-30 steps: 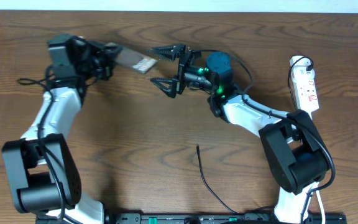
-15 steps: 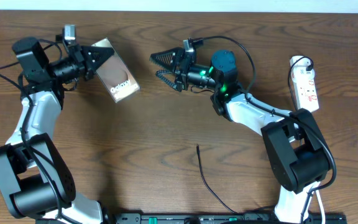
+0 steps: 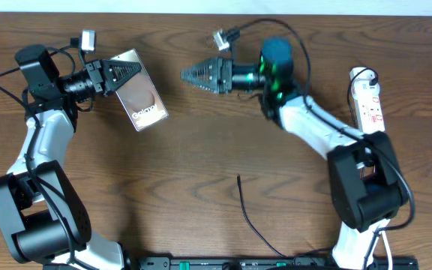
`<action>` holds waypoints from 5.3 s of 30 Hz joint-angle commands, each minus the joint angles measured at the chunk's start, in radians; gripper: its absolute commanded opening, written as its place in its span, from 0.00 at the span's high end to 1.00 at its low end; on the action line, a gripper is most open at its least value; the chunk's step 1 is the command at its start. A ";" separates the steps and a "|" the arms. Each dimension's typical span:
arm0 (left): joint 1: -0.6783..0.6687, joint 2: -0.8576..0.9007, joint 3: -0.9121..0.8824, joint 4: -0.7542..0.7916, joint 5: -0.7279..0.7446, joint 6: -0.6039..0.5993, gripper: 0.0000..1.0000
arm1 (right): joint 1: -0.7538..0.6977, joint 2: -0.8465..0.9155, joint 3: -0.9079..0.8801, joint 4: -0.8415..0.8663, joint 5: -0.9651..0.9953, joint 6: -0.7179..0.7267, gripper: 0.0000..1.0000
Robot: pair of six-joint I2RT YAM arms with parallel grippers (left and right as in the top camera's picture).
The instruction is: Plug charger to phone and switch on socket
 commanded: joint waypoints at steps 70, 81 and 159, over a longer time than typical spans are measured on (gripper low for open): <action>0.002 -0.022 0.001 0.002 0.048 0.044 0.92 | 0.359 -0.021 -0.110 -1.415 0.983 -0.271 0.01; 0.002 -0.022 0.001 0.002 0.048 0.044 0.93 | 0.307 0.005 -0.112 -1.493 0.964 -0.315 0.01; 0.002 -0.022 0.001 0.002 0.045 0.044 0.92 | 0.299 0.090 -0.112 -1.434 1.012 -0.373 0.66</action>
